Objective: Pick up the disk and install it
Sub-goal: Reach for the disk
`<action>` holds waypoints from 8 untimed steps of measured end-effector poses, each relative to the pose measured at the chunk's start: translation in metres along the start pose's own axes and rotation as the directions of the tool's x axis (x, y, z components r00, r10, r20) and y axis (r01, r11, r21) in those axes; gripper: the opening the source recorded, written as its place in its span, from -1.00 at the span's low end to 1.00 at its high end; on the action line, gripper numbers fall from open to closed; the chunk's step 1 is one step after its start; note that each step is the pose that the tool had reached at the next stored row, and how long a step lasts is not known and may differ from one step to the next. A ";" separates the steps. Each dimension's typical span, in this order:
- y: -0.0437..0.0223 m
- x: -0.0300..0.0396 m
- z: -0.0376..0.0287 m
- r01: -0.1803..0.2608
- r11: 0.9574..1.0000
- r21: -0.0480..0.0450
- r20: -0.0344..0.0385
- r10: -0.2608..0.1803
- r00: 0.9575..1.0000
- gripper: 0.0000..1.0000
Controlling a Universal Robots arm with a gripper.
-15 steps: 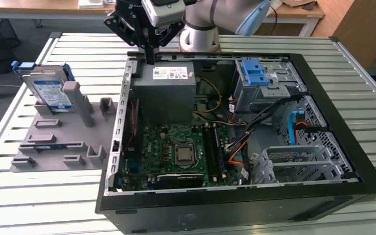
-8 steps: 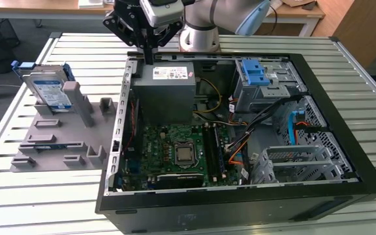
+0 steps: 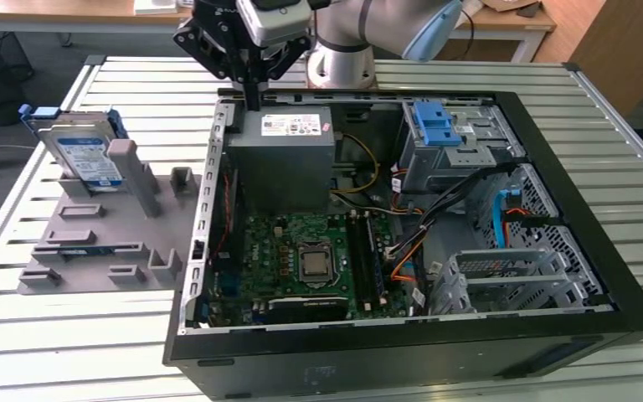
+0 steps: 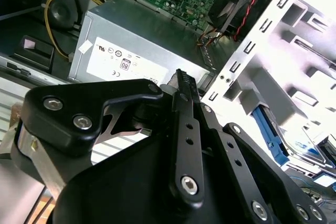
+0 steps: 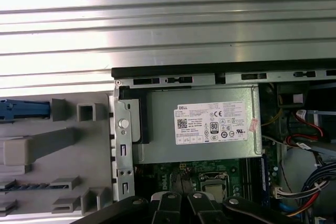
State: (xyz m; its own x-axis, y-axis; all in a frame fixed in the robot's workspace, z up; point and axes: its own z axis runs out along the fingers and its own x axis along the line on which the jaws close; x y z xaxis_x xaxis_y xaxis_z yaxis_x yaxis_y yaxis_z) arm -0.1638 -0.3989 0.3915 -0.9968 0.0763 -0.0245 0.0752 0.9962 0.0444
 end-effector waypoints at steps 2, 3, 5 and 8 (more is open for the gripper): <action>-0.0001 0.0006 0.0001 0.000 1.000 0.000 0.000 0.000 1.000 -0.79; -0.0001 0.0008 0.0002 0.000 1.000 0.000 0.000 0.000 1.000 -0.79; -0.0001 0.0011 0.0003 0.000 1.000 0.000 0.000 0.000 1.000 -0.79; -0.0002 0.0022 0.0005 0.000 1.000 0.000 0.000 0.000 1.000 -0.79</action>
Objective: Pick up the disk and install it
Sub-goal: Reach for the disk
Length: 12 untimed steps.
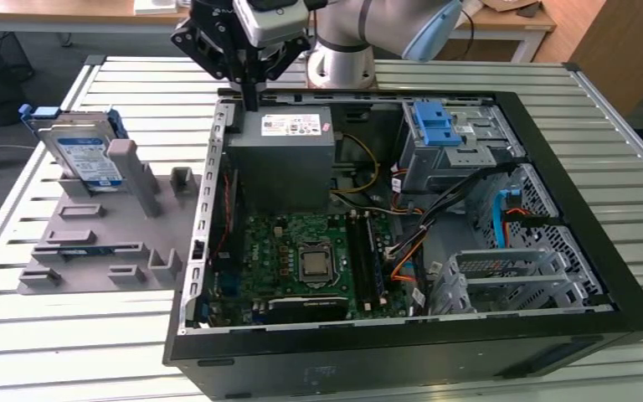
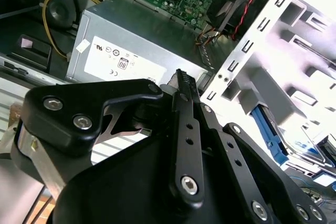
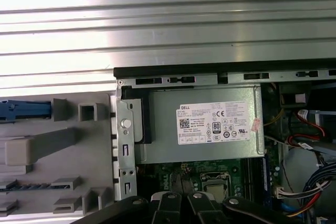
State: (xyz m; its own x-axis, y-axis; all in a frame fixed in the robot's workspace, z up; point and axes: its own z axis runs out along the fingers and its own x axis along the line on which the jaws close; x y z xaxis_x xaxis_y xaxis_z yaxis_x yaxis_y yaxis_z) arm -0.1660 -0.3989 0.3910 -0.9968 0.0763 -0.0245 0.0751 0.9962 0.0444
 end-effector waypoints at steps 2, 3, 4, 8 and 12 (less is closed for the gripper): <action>-0.0001 0.0007 0.0001 0.000 1.000 0.000 0.000 0.000 1.000 -0.79; -0.0001 0.0011 0.0002 0.000 1.000 0.000 0.000 0.000 1.000 -0.79; -0.0001 0.0014 0.0002 0.000 1.000 0.000 0.000 0.000 1.000 -0.79; -0.0002 0.0025 0.0005 0.000 1.000 0.000 0.000 0.000 1.000 -0.79; -0.0003 0.0036 0.0007 0.000 1.000 0.000 0.000 0.000 1.000 -0.79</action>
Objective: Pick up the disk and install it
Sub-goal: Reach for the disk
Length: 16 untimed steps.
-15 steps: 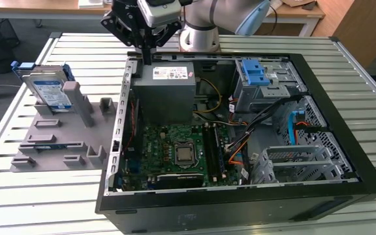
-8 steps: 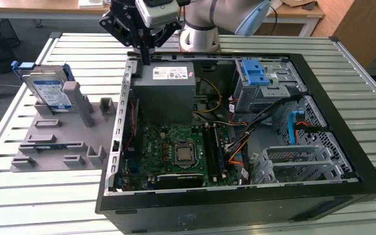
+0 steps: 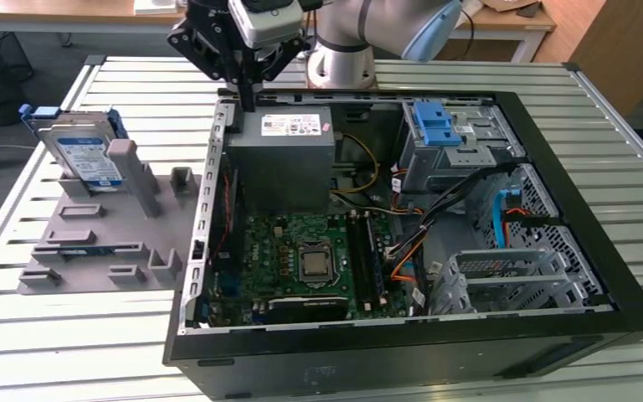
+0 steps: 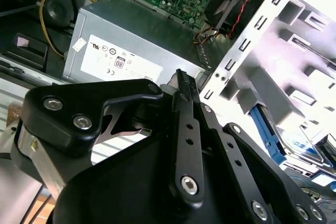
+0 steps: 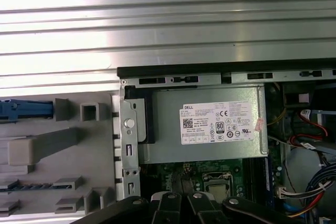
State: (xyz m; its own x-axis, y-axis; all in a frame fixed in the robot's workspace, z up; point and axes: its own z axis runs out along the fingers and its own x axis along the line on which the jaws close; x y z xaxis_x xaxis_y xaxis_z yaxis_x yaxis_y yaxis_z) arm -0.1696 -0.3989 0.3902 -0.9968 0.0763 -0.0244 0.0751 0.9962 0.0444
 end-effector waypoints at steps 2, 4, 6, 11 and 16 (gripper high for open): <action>0.0000 0.0004 0.0001 0.000 1.000 0.000 0.000 0.000 1.000 -0.79; -0.0001 0.0009 0.0003 0.000 1.000 0.000 0.000 0.000 1.000 -0.79; -0.0001 0.0016 0.0006 0.000 1.000 0.000 0.000 0.000 1.000 -0.79; -0.0003 0.0032 0.0011 0.000 1.000 0.000 0.000 0.000 1.000 -0.79; -0.0005 0.0056 0.0014 0.000 1.000 0.000 0.000 0.000 1.000 -0.79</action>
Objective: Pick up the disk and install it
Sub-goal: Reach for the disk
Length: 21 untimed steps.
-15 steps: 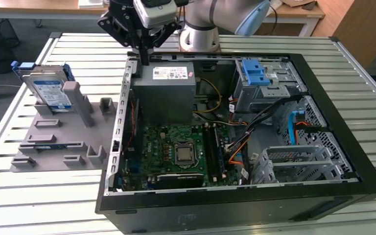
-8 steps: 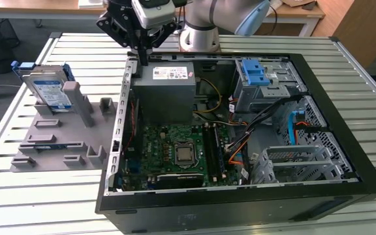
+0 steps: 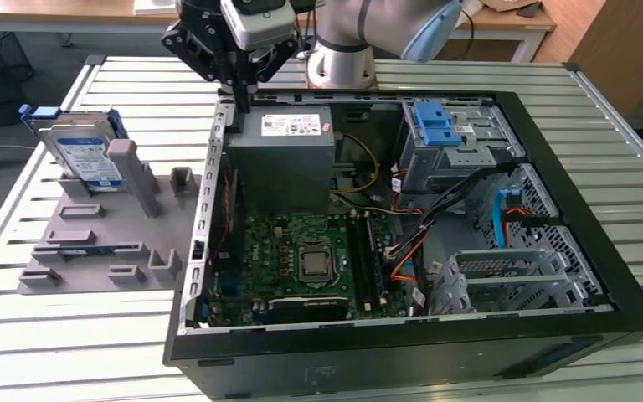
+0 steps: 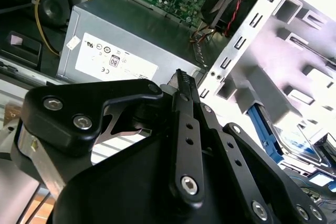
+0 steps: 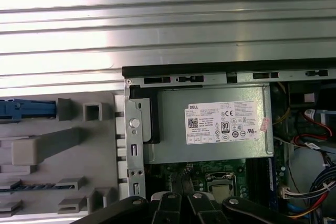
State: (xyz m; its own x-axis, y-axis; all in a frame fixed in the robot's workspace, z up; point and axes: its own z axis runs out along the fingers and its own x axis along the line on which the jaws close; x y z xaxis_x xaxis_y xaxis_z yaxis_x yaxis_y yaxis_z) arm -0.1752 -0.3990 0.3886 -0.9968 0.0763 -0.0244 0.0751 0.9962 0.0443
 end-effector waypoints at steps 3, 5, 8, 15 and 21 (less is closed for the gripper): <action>-0.0002 0.0021 0.0001 0.000 1.000 0.000 0.000 0.000 1.000 -0.79; -0.0002 0.0034 0.0002 0.000 1.000 0.000 0.000 0.000 1.000 -0.79; -0.0004 0.0062 0.0001 0.000 1.000 0.000 0.000 0.000 1.000 -0.79; 0.0001 0.0163 0.0002 0.000 1.000 0.000 0.000 0.000 1.000 -0.79; 0.0032 0.0233 0.0003 0.000 1.000 0.000 0.000 0.000 1.000 -0.79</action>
State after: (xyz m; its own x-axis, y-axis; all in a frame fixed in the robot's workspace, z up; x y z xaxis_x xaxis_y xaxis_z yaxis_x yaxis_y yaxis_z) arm -0.1981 -0.3940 0.3879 -0.9968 0.0763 -0.0245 0.0751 0.9962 0.0443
